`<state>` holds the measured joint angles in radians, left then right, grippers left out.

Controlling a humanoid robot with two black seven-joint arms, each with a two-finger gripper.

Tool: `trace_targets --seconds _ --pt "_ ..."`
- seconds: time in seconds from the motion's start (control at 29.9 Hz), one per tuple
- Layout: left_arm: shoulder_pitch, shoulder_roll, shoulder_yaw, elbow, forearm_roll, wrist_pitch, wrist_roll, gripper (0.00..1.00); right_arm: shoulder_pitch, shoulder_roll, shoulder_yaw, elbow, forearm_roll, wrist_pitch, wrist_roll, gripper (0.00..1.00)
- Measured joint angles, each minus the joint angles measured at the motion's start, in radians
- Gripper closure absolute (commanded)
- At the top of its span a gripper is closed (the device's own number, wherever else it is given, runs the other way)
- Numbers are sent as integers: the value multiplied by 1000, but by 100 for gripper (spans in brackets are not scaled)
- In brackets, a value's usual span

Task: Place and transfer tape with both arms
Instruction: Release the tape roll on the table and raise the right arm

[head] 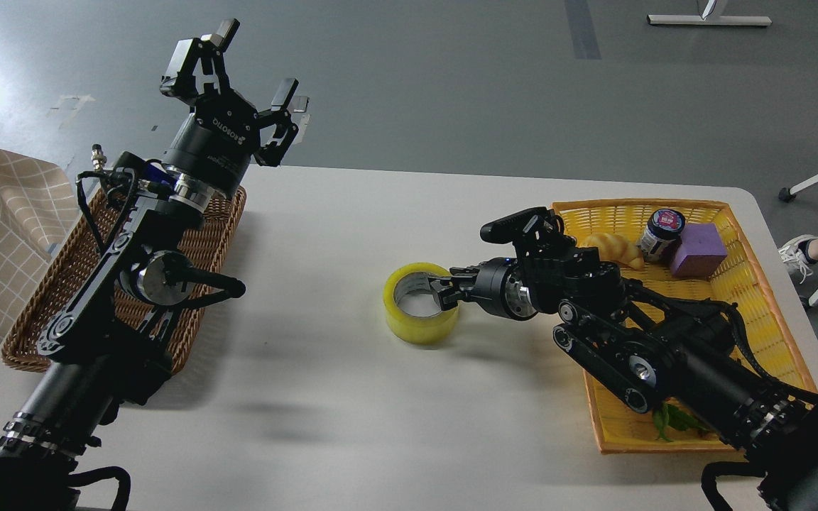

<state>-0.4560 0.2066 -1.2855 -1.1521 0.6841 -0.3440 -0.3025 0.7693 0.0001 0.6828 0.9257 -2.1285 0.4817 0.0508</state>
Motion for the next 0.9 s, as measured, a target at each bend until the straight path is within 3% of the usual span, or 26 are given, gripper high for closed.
trace_targets --seconds 0.17,0.37,0.57,0.9 --pt "1 7 0 0 0 0 -7 2 9 0 106 -2 30 -84 1 1" --pt "0 9 0 0 0 13 -8 2 80 0 202 11 52 -113 1 1" --pt "-19 41 15 -18 19 95 -5 2 93 0 384 73 92 -140 0 0" --pt "-18 73 20 -45 24 90 -1 2 -30 0 641 263 540 -149 -3 0"
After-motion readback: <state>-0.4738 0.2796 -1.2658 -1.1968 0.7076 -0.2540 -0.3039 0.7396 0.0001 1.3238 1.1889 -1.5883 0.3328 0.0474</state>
